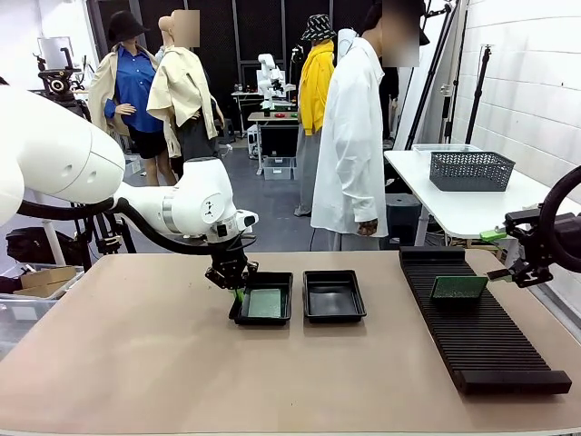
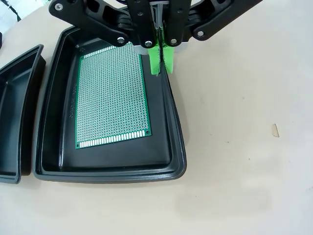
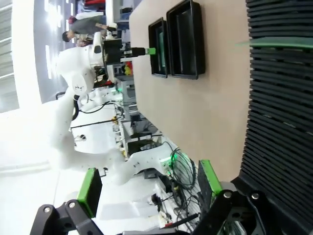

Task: Inspect and transfer BCBs to ESD trays.
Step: Pick up the ESD tray and place it on the left side of the table.

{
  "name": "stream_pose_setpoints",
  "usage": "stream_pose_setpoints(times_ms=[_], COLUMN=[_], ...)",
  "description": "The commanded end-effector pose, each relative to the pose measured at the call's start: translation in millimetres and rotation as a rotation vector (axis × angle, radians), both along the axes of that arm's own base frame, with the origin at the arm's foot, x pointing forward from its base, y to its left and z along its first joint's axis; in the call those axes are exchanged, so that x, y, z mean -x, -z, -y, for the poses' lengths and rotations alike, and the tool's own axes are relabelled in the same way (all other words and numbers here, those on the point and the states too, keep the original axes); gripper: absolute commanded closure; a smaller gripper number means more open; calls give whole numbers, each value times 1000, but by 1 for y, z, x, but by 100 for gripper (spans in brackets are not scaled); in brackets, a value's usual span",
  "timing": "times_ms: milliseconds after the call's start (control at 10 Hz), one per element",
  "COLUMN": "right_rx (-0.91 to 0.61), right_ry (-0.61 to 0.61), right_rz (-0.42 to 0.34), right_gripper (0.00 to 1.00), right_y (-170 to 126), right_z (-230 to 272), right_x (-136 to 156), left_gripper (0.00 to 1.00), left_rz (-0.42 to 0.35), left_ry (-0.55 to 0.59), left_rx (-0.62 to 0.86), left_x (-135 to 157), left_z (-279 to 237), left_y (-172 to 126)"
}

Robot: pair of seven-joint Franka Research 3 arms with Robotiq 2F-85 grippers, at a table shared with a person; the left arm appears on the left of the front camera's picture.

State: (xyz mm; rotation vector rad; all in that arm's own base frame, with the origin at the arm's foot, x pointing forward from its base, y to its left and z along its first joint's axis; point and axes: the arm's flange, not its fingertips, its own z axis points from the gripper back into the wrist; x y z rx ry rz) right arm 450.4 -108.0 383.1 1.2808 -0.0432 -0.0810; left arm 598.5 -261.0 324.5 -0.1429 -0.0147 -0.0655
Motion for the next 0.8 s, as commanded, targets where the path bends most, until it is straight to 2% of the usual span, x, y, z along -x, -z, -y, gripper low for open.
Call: stream_pose_setpoints(times_ms=[0,300,400,700], right_rx=[-50,-44,-43,-43], right_ry=[18,69,26,26], right_rz=[7,-30,-7,-7], right_gripper=[0,0,0,0], right_y=[2,5,7,7], right_z=[1,-6,0,0], right_x=[-11,-21,-12,-12], left_gripper=[100,100,100,100], left_rz=[18,0,-10,-31], left_ry=[-6,0,-4,3], left_rx=[-5,0,-12,-10], left_x=[0,0,0,4], left_z=[0,0,-5,-31], left_y=[0,0,-1,-9])
